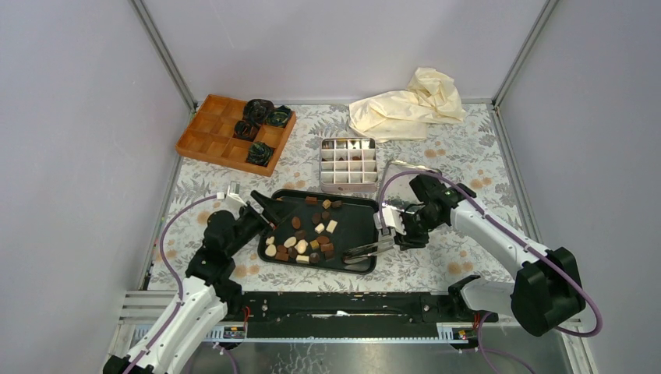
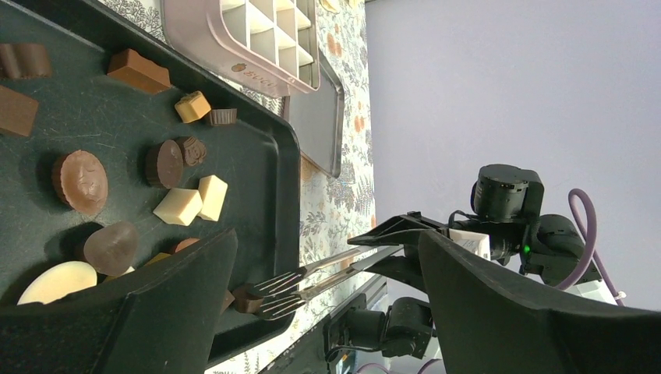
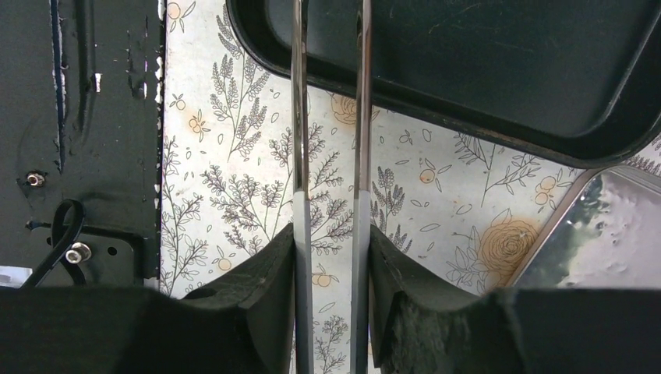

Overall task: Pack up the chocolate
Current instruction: Pick up the fake chocolate from the plate.

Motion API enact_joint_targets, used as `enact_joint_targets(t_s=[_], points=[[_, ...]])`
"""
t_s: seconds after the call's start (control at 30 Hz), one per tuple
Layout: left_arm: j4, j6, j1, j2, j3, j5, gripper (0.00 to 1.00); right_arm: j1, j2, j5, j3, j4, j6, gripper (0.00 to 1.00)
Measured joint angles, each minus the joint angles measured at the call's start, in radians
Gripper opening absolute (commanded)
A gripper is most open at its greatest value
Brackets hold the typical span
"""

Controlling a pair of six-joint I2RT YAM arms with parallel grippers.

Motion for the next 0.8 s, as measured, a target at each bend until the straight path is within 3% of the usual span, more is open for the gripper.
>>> enact_joint_targets(t_s=[0.17,0.47,0.8], points=[[0.002,-0.008,0.0,-0.008,-0.007,0.0,0.93,0.015,0.002,0.001,-0.01,0.018,0.004,0.34],[0.024,-0.019,0.0,0.005,-0.029,0.0,0.93,0.023,0.001,0.002,-0.016,0.032,0.07,0.04],[0.075,-0.032,0.0,0.042,-0.036,0.01,0.92,-0.115,-0.014,-0.103,0.036,0.024,0.24,0.0]])
